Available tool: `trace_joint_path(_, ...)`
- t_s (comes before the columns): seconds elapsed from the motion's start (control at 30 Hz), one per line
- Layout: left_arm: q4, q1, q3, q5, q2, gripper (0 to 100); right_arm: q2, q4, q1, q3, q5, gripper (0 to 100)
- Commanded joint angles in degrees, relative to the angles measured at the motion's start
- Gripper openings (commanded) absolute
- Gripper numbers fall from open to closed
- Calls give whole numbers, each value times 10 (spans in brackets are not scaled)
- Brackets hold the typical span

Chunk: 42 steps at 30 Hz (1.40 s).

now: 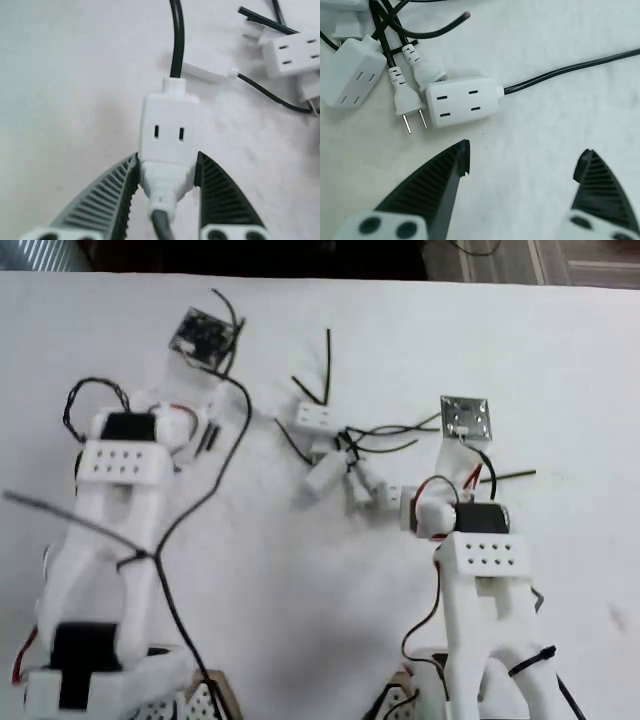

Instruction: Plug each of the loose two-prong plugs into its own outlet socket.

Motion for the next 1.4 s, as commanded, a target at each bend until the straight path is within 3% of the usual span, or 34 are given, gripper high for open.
trace_joint_path(0.0, -26, -29, -130, -5, 117, 23, 0, -11, 4, -4, -1, 331)
trace_joint_path(0.3, -11, -49, -388, -5, 389, 46, 0, -11, -12, -3, -1, 331)
trace_joint_path(0.57, 114, -65, -596, 47, 530, 323, 0, -11, -12, -3, 0, 331)
trace_joint_path(1.03, 470, -50, -964, 47, 557, 386, 0, -11, -12, -3, 0, 331)
trace_joint_path(1.37, 476, -49, -1008, -33, 548, 384, 0, -11, -12, -2, 25, 331)
